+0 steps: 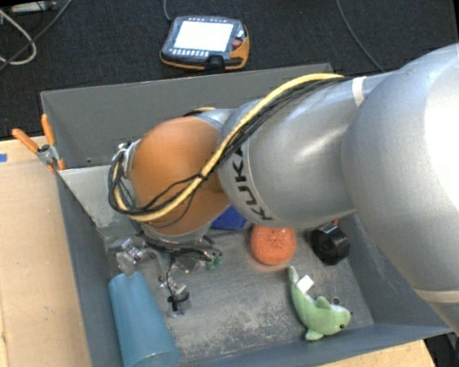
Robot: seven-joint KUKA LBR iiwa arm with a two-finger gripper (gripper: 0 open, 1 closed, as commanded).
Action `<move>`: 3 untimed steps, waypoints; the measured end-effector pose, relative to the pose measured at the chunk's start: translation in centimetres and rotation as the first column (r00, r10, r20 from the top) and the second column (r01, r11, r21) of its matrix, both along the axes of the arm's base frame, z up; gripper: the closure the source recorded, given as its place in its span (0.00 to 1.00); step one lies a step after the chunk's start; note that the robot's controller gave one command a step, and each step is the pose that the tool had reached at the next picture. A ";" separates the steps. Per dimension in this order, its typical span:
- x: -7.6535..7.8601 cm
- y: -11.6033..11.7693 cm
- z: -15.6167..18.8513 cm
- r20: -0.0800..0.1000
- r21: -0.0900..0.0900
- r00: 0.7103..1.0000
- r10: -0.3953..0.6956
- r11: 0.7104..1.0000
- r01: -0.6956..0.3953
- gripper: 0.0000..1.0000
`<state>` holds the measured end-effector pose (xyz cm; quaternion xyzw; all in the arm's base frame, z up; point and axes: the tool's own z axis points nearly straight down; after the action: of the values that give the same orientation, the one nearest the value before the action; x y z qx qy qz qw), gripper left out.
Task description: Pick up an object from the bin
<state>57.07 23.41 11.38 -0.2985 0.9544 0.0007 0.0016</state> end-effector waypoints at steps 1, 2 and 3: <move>-0.4 1.0 3.6 -0.003 -0.001 0.976 0.218 0.976 -0.218 0.00; -2.3 1.3 -1.5 0.002 0.000 0.875 0.484 0.875 -0.484 0.00; 1.6 1.0 -4.5 0.005 -0.003 0.651 0.759 0.651 -0.759 0.00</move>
Offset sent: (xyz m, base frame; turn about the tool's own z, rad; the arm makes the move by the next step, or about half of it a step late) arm -0.0218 0.0126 -0.0138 -0.5094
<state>58.71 24.40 6.85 -0.6700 0.7423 0.0002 0.0038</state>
